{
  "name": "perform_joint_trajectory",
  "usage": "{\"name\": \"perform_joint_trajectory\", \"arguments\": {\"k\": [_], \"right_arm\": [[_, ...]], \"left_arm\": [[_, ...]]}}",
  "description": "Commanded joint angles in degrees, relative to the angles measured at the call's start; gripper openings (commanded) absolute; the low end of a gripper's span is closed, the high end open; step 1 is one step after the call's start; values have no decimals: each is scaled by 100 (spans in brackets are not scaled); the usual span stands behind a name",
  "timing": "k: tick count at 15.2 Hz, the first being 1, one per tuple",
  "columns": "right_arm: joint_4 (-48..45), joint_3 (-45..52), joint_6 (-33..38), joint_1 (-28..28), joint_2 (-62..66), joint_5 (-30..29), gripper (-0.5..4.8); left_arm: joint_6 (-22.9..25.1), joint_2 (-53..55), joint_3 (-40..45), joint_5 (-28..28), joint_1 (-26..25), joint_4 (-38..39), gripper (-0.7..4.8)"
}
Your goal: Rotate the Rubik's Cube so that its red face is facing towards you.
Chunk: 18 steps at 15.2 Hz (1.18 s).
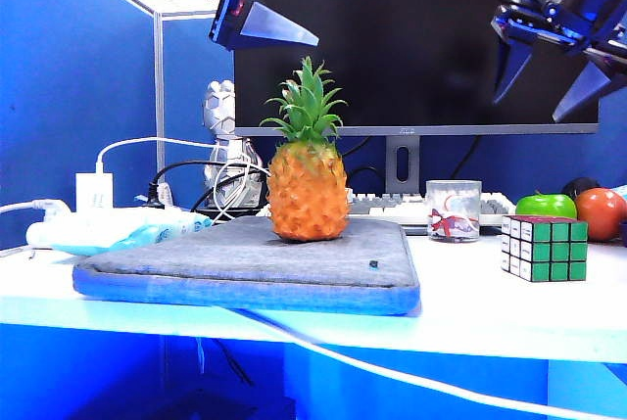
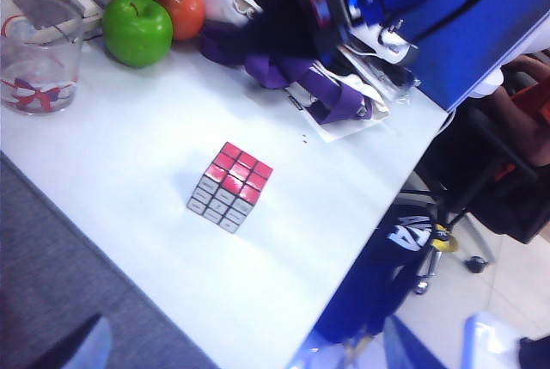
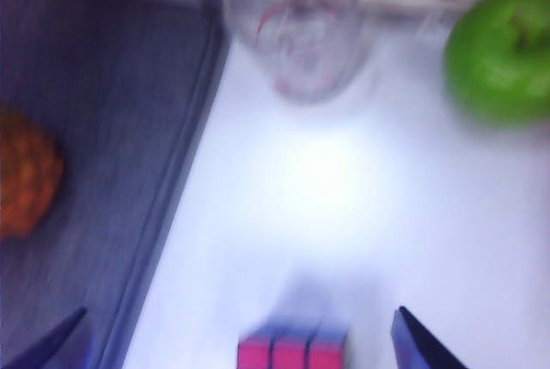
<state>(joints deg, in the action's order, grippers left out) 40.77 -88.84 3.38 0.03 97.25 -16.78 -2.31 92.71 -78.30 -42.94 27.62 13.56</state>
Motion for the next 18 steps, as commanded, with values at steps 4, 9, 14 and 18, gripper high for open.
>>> {"name": "perform_joint_trajectory", "arguments": {"k": [4, 9, 14, 18], "right_arm": [[1425, 0, -511, 31, 570, 105, 479], [1469, 0, -984, 83, 1034, 157, 479], [1311, -2, -975, 210, 1193, 11, 479], [1276, -2, -977, 243, 1392, 33, 479]], "left_arm": [[44, -24, -11, -619, 7, 192, 420], [35, -24, -11, -619, 7, 214, 420], [35, -24, -11, -614, 7, 216, 420], [33, -24, -11, -616, 7, 219, 420]]}}
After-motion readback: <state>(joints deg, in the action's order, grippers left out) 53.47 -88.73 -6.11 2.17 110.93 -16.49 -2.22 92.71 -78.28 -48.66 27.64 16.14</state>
